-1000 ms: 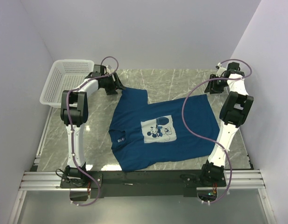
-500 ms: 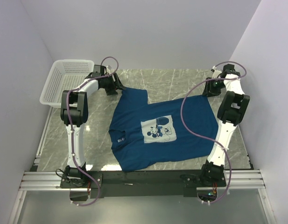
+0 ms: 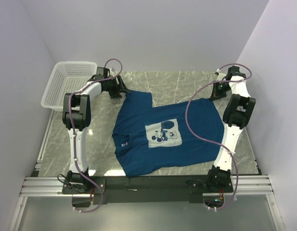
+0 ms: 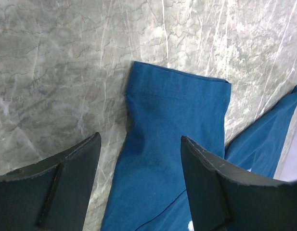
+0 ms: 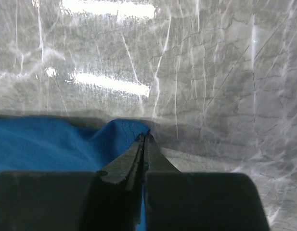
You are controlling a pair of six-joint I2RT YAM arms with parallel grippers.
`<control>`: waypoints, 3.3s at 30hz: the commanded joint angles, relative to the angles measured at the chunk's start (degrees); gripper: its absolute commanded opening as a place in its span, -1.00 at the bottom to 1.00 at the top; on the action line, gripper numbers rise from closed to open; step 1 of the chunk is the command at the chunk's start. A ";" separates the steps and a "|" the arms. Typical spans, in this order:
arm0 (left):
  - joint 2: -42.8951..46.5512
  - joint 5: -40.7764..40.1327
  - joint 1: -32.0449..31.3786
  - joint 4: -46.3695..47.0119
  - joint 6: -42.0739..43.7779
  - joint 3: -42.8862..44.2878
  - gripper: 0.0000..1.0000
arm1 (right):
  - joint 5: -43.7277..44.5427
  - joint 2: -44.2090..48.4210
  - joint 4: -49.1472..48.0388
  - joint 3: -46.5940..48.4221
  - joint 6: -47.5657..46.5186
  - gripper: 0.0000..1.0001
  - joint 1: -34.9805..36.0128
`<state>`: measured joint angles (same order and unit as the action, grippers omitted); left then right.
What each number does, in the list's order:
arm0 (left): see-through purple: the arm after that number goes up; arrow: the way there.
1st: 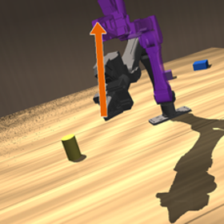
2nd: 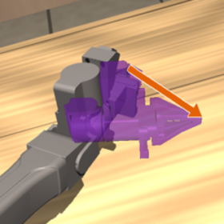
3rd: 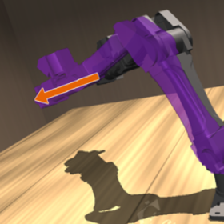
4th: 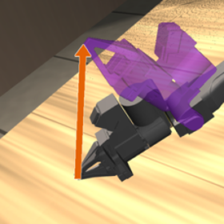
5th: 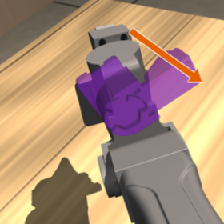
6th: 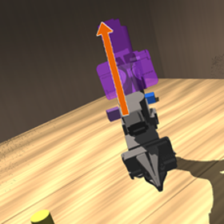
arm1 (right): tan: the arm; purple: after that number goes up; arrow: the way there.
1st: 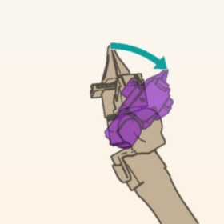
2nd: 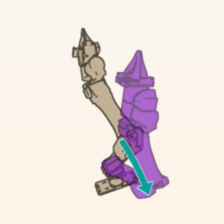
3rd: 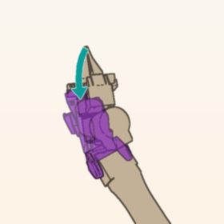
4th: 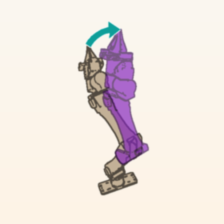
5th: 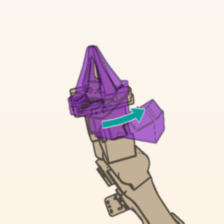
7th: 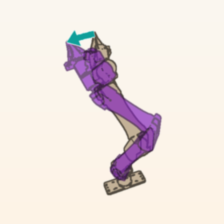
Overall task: Fold and stack the t-shirts
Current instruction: Flatten the tshirt out
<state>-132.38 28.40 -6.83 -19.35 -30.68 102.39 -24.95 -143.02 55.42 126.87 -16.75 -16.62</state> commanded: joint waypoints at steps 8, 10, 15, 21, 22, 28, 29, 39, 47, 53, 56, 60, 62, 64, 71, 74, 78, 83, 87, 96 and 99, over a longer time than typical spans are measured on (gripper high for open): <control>0.89 0.43 -0.20 -1.12 2.64 1.24 0.45 | -0.80 2.74 -4.35 -1.09 0.93 -1.00 -0.87; 0.81 -0.45 -0.20 -1.56 3.08 1.32 0.44 | -1.50 4.24 -5.58 -2.58 1.11 -1.00 -1.30; -0.42 -3.87 -1.43 -3.67 4.04 3.78 0.40 | -3.08 4.68 -5.32 -3.21 0.67 -1.00 -1.48; -7.62 -10.03 -2.92 -9.73 4.66 17.37 0.15 | -4.14 5.21 -6.20 -5.31 0.76 -1.00 -1.40; -9.98 -10.47 -2.93 -10.69 4.57 19.06 0.10 | -4.32 5.47 -6.20 -5.66 0.67 -1.00 -1.48; -13.87 -12.40 -3.45 -12.64 6.24 22.86 -0.18 | -4.58 6.53 -6.55 -7.16 0.05 -1.00 -1.75; -13.87 -13.02 -3.54 -12.46 6.42 22.77 -0.19 | -4.76 6.44 -6.38 -7.07 0.05 -1.00 -1.83; -15.54 -14.43 -5.30 -12.99 8.96 22.86 -0.65 | -5.55 7.14 -6.11 -7.51 0.23 -1.00 -1.83; -14.75 -10.21 -5.56 -11.50 9.93 21.54 -0.78 | -5.55 7.76 -5.85 -7.60 0.14 -1.00 -1.75; -13.00 -8.37 -5.48 -10.09 10.55 20.31 -0.99 | -5.81 7.84 -5.67 -7.60 0.23 -1.00 -1.75; -8.70 -8.71 -5.56 -5.97 10.02 17.24 -0.99 | -6.16 8.54 -5.59 -8.21 0.06 -1.00 -1.75; 2.35 -11.34 -5.39 2.38 8.97 9.00 -0.99 | -9.75 11.79 -5.50 -12.94 -0.65 -1.00 -1.66; 6.41 -13.37 -5.30 6.60 8.44 5.82 -0.99 | -10.99 16.08 -7.33 -16.55 -0.91 -1.00 -1.22; 12.56 -14.07 -5.21 10.80 8.18 0.20 -0.99 | -12.31 19.78 -10.58 -23.49 -1.00 -1.00 -0.78; 29.35 -16.45 -4.95 16.80 8.18 -14.13 -0.99 | -11.96 42.63 -18.06 -43.71 -3.90 -1.00 3.00; 36.47 -16.63 -4.86 17.86 7.48 -19.14 -0.99 | -11.88 52.01 -18.42 -48.20 -4.25 -1.00 3.35; 46.74 -16.36 -4.86 17.95 5.98 -21.52 -0.99 | -12.58 62.06 -15.35 -45.16 -4.43 -1.00 3.18; 56.60 -19.08 -4.86 16.19 3.96 -18.47 -0.99 | -11.70 69.36 -8.93 -31.89 -3.29 -1.00 3.09; 64.68 -23.12 -4.86 13.30 3.69 -11.09 -0.99 | -11.44 69.81 -3.92 -13.29 -1.62 -1.00 1.95; 69.53 -26.83 -4.86 7.67 1.32 13.35 -0.99 | -8.45 73.05 -11.26 9.72 11.20 -1.00 -4.02; 69.88 -26.12 -4.86 7.92 0.01 17.84 -0.99 | -5.38 76.92 -17.34 8.31 15.25 -1.00 -4.91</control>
<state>-61.91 3.05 -11.84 -11.18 -28.49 117.25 -33.89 -68.64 46.26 134.93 -8.03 -20.45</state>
